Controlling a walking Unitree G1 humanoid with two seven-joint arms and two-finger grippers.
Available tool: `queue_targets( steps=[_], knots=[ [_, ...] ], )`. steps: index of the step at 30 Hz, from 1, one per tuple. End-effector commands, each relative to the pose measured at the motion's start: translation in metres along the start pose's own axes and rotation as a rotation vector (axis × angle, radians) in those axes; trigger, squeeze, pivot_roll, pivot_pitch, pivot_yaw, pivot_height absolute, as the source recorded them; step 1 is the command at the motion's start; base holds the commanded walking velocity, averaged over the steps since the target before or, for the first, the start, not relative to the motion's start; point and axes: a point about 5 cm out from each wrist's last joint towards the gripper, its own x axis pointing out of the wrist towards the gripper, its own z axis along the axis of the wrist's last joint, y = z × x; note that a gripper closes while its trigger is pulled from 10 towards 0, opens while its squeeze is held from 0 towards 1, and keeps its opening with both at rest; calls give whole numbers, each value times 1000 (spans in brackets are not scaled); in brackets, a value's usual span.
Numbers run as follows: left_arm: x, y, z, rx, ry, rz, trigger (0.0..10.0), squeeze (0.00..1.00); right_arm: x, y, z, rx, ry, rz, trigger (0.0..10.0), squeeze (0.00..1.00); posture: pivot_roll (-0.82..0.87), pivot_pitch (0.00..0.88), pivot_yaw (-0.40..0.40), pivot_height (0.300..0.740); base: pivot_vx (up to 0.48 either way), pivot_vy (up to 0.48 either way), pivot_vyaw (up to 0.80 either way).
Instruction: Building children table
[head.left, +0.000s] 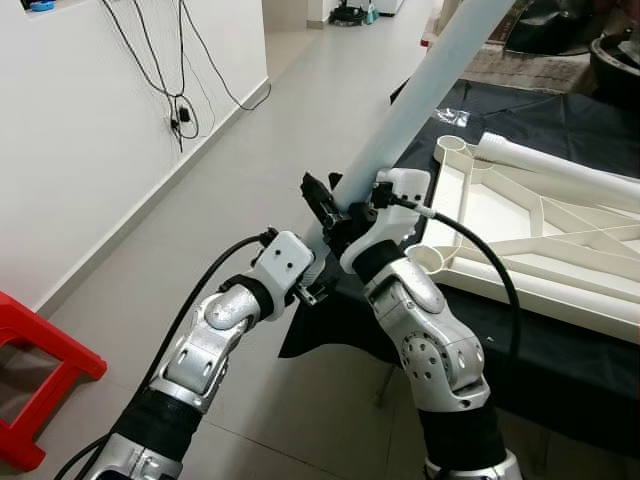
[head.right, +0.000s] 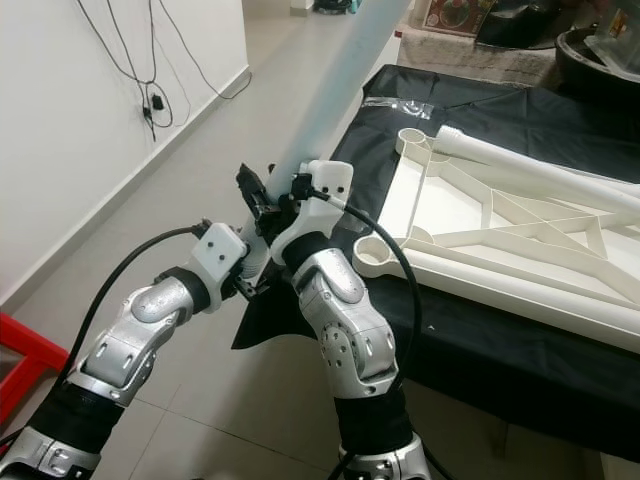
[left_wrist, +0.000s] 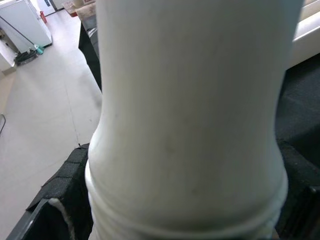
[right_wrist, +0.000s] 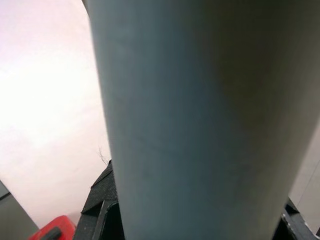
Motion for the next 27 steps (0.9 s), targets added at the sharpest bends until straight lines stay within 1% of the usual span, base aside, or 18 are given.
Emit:
queue_targets(
  steps=[1, 6, 10, 11, 12, 13, 22, 24, 25, 26, 27],
  knots=[
    [4, -5, 0, 17, 15, -33, 10000, 0, -2, 7, -4, 5, 14, 41, 0, 0, 92, 136, -4, 740, 0, 0, 0],
    [4, -10, 6, 16, -9, -69, 10000, 0, -4, 6, -8, -13, 21, 42, 0, 0, 93, 133, -2, 740, 0, 0, 0],
    [4, -12, 4, 20, -4, -80, 10000, 0, -3, 6, -9, -22, 22, 43, 0, 0, 94, 128, -3, 740, 0, 0, 0],
    [4, -12, 2, 10, 0, -79, 9137, 0, -3, 6, -9, -19, 21, 44, 0, 0, 89, 127, -2, 740, 0, 0, 0],
    [3, -12, 1, 2, 4, -76, 9137, 0, -3, 7, -8, -16, 21, 44, 0, 0, 89, 127, -2, 740, 0, 0, 0],
    [3, -11, -1, -4, 11, -75, 0, 0, -3, 7, -8, -16, 19, 48, 0, 0, 89, 125, -3, 740, 0, 0, 0],
    [0, -13, -5, 7, 14, -75, 0, 0, -4, 7, -7, -26, 17, 55, 0, 0, 86, 119, -2, 740, 0, 0, 0],
    [0, -13, -5, 9, 14, -74, 0, 0, -4, 7, -7, -38, 15, 54, 0, 0, 86, 117, -1, 740, 0, 0, 0],
    [-1, -14, -6, 13, 16, -75, 0, 0, -4, 6, -7, -63, 9, 49, 0, 0, 84, 116, -2, 740, 0, 0, 0],
    [-2, -14, -6, 14, 16, -76, 3647, 0, -4, 6, -6, -87, 6, 45, 0, 0, 84, 115, -2, 740, 0, 0, 0],
    [-5, -14, -8, 5, 21, -77, 10000, 0, -3, 3, -6, -121, 1, 32, 10000, 0, 83, 116, 1, 740, 0, 0, 0]
  ],
)
